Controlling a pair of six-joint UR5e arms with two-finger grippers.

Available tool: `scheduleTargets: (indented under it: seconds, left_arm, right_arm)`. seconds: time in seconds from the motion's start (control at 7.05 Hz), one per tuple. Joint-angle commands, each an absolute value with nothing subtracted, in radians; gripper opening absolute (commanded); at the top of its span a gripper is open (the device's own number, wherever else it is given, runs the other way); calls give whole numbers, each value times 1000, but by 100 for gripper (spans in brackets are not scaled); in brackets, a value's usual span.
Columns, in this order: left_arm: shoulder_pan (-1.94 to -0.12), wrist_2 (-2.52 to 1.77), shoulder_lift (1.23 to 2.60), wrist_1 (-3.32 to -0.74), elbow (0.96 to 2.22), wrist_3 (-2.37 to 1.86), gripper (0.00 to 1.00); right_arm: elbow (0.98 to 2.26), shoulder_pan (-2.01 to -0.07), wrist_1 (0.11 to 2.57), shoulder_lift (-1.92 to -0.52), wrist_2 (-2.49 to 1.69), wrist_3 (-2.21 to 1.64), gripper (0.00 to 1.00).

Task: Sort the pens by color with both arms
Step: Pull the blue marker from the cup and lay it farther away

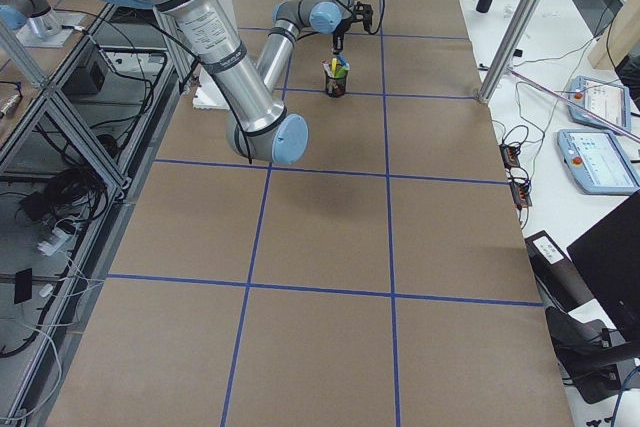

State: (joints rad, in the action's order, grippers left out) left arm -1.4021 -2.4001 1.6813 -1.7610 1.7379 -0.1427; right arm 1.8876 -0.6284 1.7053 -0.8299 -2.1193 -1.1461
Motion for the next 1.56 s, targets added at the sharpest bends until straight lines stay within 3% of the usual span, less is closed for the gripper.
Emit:
scheduleTargets:
  seconds: [0.0, 0.28, 1.14, 1.42]
  left_arm:
    - [-1402, -2401, 1681, -1761, 1740, -143, 100]
    - [-1402, -2401, 1683, -1761, 1740, -143, 100]
    - [-1390, -2402, 1683, -1761, 1738, -144, 100]
    - [-1390, -2402, 1681, -1761, 1736, -146, 100]
  right_arm:
    - [1908, -660, 1766, -801, -2024, -1163, 0]
    - [1855, -660, 1718, -801, -1825, -1198, 0]
    - [1283, -591, 1098, -805, -1236, -1272, 0]
    - [1252, -559, 1034, -827, -1169, -1272, 0]
